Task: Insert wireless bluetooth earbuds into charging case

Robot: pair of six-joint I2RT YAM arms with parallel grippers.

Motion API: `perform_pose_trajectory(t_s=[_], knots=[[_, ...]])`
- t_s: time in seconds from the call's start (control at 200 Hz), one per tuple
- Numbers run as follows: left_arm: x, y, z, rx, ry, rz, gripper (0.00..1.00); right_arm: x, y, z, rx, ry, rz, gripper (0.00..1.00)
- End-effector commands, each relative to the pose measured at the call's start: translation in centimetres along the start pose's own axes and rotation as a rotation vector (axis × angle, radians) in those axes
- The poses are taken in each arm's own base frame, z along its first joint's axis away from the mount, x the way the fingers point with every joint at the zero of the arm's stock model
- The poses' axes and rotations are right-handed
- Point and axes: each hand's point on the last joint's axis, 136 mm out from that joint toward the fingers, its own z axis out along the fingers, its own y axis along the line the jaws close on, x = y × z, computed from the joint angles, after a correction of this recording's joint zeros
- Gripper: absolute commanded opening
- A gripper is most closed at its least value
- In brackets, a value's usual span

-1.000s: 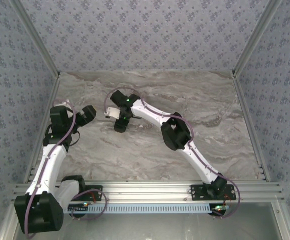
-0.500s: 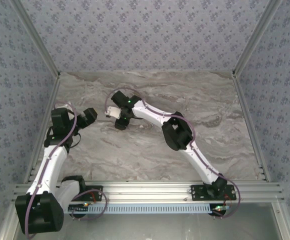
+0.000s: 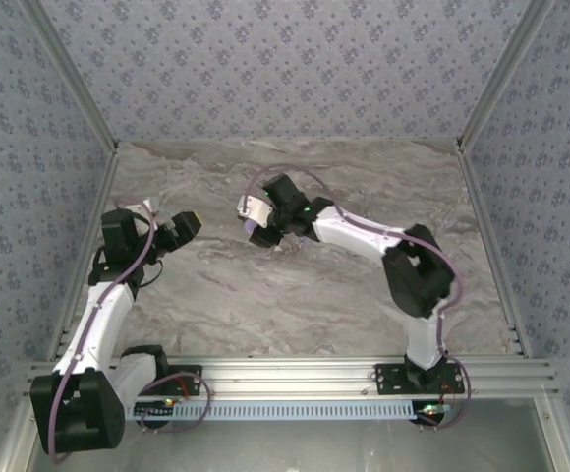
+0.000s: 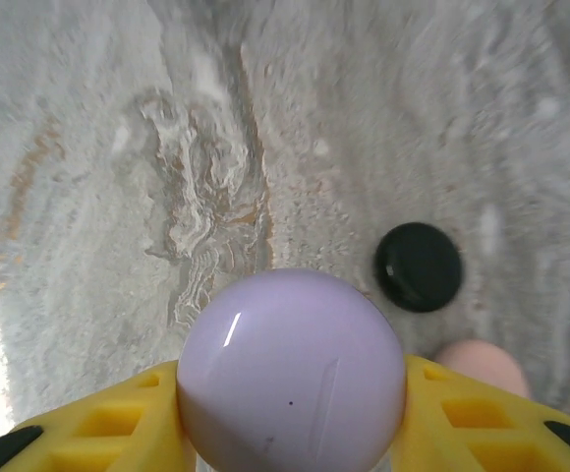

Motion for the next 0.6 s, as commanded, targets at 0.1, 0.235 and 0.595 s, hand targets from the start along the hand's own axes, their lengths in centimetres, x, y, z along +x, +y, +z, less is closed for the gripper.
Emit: perform_pose_trajectory(t_s=[0.1, 0.235, 0.595], knots=[[0.7, -9.2, -0.1, 0.331, 0.136, 0.088, 0.92, -4.5, -0.4, -6.3, 0.143, -0.224, -0.13, 0.47], [2.1, -12.6, 0.4, 0.428, 0.208, 0.145, 0.92, -5.6, 0.0, -8.5, 0.185, -0.277, -0.18, 0.48], [4.9, -15.4, 2.7, 0.505, 0.337, 0.198, 0.85, -5.6, 0.8, -9.9, 0.18, -0.31, -0.19, 0.48]])
